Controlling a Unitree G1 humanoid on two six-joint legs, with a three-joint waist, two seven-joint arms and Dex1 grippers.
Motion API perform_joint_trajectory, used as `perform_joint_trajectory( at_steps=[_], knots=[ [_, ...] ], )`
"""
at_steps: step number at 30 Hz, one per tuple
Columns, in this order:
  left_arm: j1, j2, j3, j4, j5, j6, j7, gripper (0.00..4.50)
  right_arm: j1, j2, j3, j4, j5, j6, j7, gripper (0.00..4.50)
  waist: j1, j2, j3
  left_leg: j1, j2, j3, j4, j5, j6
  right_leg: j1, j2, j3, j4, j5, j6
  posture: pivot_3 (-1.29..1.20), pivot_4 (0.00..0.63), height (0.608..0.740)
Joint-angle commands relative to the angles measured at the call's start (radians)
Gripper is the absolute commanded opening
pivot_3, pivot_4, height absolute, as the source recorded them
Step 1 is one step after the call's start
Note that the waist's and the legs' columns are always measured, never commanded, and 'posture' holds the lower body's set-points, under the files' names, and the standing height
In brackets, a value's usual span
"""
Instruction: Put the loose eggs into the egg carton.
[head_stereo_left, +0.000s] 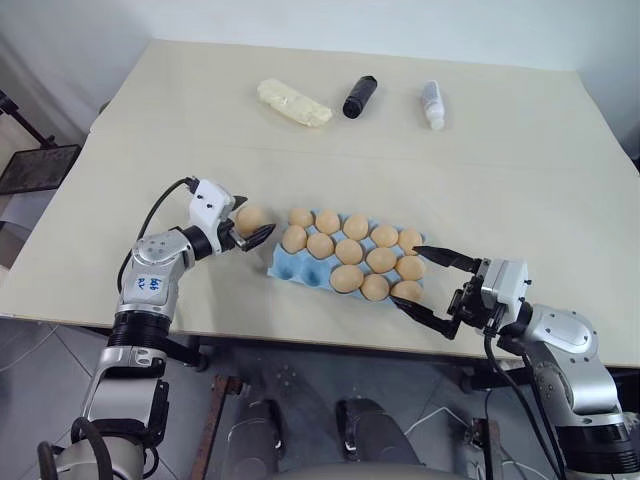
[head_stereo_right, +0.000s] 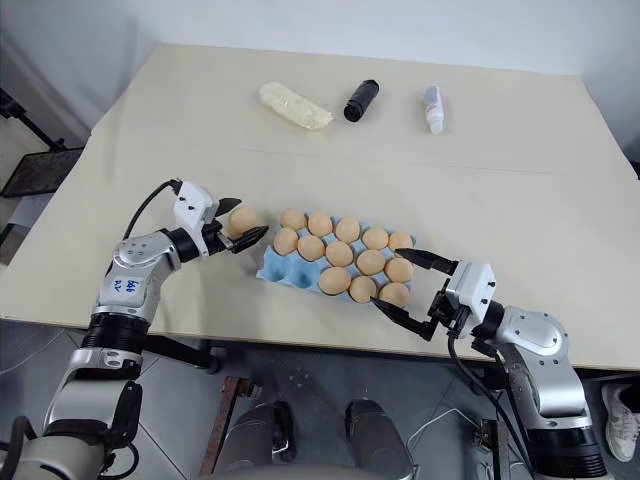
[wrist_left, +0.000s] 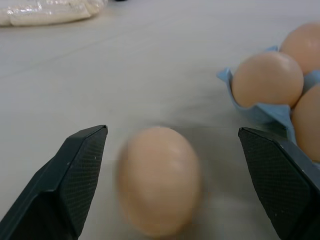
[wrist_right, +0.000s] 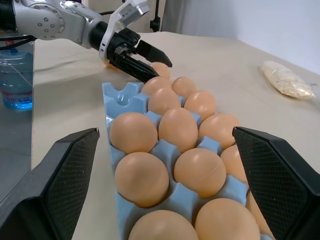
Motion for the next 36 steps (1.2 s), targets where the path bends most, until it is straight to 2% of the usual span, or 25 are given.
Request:
perform_joint_trajectory(
  at_steps=[1,2,5,9,12,18,22,26,33,36],
  knots=[
    [-0.028,-0.009,0.001,0.029,0.001,0.002,-0.002,4.47,-0.017,0.005,-0.01,-0.004,0.004,-0.024,0.002,4.5,0.0,0.0,0.0,0.0,0.0,0.0,0.0,0.0,0.0,0.0,0.0,0.0,0.0,0.0,0.0,0.0,0.15,0.74],
    [-0.035,-0.011,-0.003,0.034,0.005,0.006,-0.001,4.47,-0.02,0.005,-0.01,0.0,0.004,-0.026,0.004,4.5,-0.001,0.0,0.0,0.0,0.0,0.0,0.0,0.0,0.0,0.0,0.0,0.0,0.0,0.0,0.0,0.0,0.15,0.74],
    [-0.041,-0.004,-0.009,0.024,0.015,0.036,0.011,3.9,-0.025,0.006,-0.008,0.007,0.003,-0.029,0.006,4.5,-0.001,0.0,0.0,0.0,0.0,0.0,0.0,0.0,0.0,0.0,0.0,0.0,0.0,0.0,0.0,0.0,0.15,0.74],
    [-0.027,0.01,0.008,-0.001,0.001,0.031,0.002,2.59,-0.022,0.009,-0.007,0.013,0.001,-0.039,0.005,4.5,-0.001,0.0,0.0,0.0,0.0,0.0,0.0,0.0,0.0,0.0,0.001,0.0,0.0,0.0,0.0,0.0,0.15,0.74],
    [-0.012,0.013,0.035,-0.038,-0.028,-0.02,-0.019,1.8,-0.017,0.015,-0.003,0.013,-0.004,-0.043,0.001,4.5,-0.001,0.0,0.0,0.0,0.0,0.0,0.0,0.0,0.0,0.0,0.001,0.0,0.0,0.0,0.0,0.0,0.15,0.74],
    [0.037,0.037,0.091,-0.197,-0.168,-0.051,-0.179,1.8,0.013,-0.003,-0.044,-0.001,0.005,-0.038,0.001,4.5,-0.001,0.0,0.0,0.0,0.001,0.0,0.0,0.0,0.0,0.0,0.0,-0.001,0.0,0.0,0.0,0.0,0.15,0.74],
    [0.068,0.036,0.042,-0.344,-0.25,0.013,-0.303,1.8,0.05,-0.028,-0.094,-0.006,0.01,-0.038,-0.006,4.5,0.001,0.0,0.0,0.0,0.001,0.001,0.0,0.0,0.0,0.0,0.0,-0.003,0.0,0.0,0.0,0.0,0.15,0.74],
    [0.088,0.0,-0.042,-0.393,-0.235,0.021,-0.347,1.8,0.073,-0.028,-0.116,-0.014,0.005,-0.041,-0.015,4.5,0.002,0.0,0.0,0.001,0.0,-0.001,0.001,0.0,0.0,0.003,0.0,-0.002,0.0,0.0,0.0,0.0,0.15,0.74],
    [0.086,-0.056,-0.125,-0.328,-0.195,0.019,-0.364,1.8,0.093,-0.017,-0.108,-0.047,-0.001,-0.042,-0.044,4.5,-0.007,0.0,0.0,0.001,-0.001,-0.002,0.001,0.001,0.0,0.003,0.001,0.001,0.0,0.0,0.0,0.0,0.15,0.74],
    [0.087,-0.055,-0.15,-0.312,-0.178,0.007,-0.385,2.65,0.097,-0.014,-0.105,-0.05,-0.004,-0.045,-0.054,4.5,-0.005,0.0,0.0,0.001,0.0,-0.003,0.0,0.001,0.0,0.002,0.001,0.001,0.0,0.0,0.0,0.0,0.15,0.74]
  ],
)
